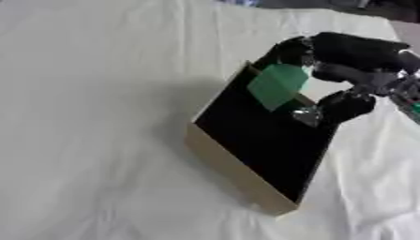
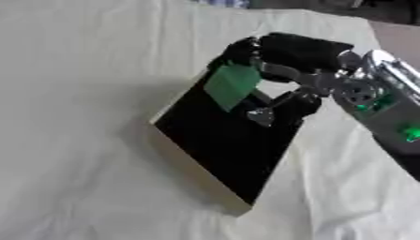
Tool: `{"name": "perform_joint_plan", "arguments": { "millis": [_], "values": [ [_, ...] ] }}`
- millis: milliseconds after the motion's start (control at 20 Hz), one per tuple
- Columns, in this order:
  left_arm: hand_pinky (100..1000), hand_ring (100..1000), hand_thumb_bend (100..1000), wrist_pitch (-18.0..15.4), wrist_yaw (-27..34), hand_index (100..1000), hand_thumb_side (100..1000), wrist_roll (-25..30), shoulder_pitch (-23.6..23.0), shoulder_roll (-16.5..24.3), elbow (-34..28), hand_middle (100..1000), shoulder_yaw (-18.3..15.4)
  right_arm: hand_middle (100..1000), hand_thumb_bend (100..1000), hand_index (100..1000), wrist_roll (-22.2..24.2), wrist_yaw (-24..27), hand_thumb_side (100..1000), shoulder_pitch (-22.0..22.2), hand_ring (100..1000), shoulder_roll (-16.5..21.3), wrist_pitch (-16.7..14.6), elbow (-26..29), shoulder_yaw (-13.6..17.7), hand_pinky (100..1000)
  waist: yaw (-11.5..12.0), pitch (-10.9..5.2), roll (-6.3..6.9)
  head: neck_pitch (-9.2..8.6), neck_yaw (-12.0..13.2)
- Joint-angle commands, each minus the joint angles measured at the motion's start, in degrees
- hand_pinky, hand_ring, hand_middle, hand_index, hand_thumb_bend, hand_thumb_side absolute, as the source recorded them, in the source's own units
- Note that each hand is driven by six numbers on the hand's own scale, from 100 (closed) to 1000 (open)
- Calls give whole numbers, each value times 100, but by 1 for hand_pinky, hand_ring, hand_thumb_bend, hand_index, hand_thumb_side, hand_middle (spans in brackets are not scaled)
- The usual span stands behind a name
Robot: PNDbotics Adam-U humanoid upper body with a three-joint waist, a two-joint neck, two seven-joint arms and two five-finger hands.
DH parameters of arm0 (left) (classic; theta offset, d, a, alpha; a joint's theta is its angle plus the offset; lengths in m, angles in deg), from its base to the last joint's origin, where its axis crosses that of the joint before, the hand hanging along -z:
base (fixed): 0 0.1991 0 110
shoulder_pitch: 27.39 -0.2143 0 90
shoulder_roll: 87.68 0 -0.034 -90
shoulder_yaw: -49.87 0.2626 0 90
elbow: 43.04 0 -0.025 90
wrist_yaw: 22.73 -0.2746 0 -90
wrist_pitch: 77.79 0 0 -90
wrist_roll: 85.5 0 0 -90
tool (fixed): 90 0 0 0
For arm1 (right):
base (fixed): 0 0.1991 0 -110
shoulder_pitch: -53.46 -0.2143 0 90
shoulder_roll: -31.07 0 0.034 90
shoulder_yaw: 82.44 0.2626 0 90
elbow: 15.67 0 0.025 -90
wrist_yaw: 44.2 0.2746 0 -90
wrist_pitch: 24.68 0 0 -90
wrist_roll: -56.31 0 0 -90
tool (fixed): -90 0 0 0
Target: Pick up objects on the table and place them in the box.
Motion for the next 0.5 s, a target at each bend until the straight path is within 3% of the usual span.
{"name": "perform_joint_plan", "arguments": {
  "millis": [50, 500],
  "values": [
    [552, 668, 100, 2, 26, 778, 679, 34, 51, 42, -102, 646, 14, 551, 100, 643, 11, -65, 100, -33, 641, -8, 241, 112, -111, 577, 6, -89, 43, 29, -26],
    [549, 662, 100, 27, 37, 777, 682, 68, 37, 2, -102, 643, 21, 552, 100, 645, 323, -304, 111, 75, 651, -84, 288, 112, -432, 576, 11, -87, 27, 6, -61]
  ]
}}
